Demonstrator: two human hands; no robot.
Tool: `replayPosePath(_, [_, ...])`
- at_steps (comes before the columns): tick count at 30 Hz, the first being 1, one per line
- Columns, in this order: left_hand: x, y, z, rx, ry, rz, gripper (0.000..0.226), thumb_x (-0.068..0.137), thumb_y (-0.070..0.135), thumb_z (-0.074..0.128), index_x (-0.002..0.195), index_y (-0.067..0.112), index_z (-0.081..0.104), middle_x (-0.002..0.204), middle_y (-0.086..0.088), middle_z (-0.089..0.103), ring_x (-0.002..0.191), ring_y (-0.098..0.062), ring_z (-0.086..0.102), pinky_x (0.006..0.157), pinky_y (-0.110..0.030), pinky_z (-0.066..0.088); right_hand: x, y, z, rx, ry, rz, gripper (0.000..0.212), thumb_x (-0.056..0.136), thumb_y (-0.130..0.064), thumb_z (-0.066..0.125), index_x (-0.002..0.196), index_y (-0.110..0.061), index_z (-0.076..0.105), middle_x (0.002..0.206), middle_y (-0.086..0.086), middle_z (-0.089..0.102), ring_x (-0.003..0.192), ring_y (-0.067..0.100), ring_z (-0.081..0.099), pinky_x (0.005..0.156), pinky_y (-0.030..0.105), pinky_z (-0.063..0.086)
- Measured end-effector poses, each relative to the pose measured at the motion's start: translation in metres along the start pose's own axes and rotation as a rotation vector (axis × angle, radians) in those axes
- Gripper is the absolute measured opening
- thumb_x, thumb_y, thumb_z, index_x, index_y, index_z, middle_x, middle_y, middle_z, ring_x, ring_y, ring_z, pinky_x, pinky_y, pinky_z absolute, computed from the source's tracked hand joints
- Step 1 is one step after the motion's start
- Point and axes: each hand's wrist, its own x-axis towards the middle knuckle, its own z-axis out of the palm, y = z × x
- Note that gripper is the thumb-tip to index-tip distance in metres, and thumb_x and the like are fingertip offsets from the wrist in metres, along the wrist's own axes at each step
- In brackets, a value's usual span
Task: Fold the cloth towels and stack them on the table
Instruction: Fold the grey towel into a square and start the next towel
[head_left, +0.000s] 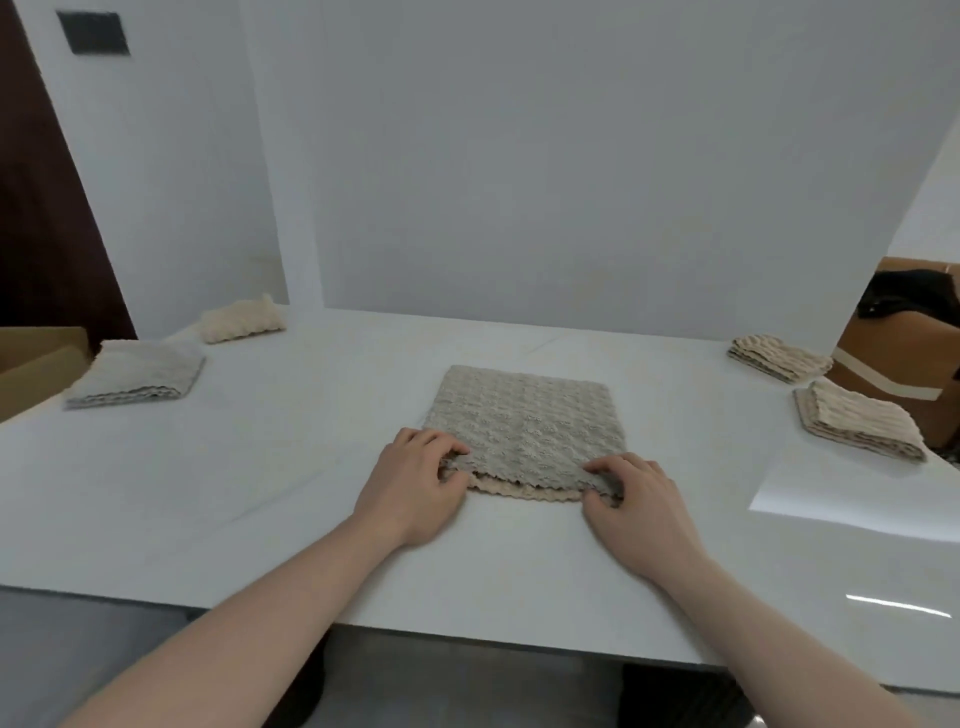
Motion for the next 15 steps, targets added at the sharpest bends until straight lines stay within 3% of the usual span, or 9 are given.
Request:
replayPosePath(9, [-0.001, -0.002, 0.001, -0.082, 0.127, -0.029, 0.036, 0.088, 0.019, 0.051, 0.117, 0.034, 0.065, 0.12, 0.023, 0.062, 0.118, -0.004, 0.046, 0.1, -0.022, 0.042, -0.003, 0.001, -0.002, 0.058, 0.101, 0.054, 0.032, 0.082, -0.02, 0.058, 0.11, -0.029, 0.071, 0.108, -0.015, 0.063, 0.111, 0.013, 0.053, 0.095, 0.03, 0.044])
replayPosePath(15, [0.001, -0.005, 0.004, -0.079, 0.168, -0.038, 0.026, 0.09, 0.02, 0.052, 0.102, 0.035, 0.069, 0.098, 0.029, 0.059, 0.105, -0.002, 0.047, 0.087, -0.018, 0.04, 0.001, 0.006, 0.002, 0.056, 0.155, 0.076, 0.025, 0.084, -0.02, 0.058, 0.102, -0.03, 0.072, 0.098, -0.016, 0.062, 0.102, 0.013, 0.048, 0.084, 0.027, 0.039])
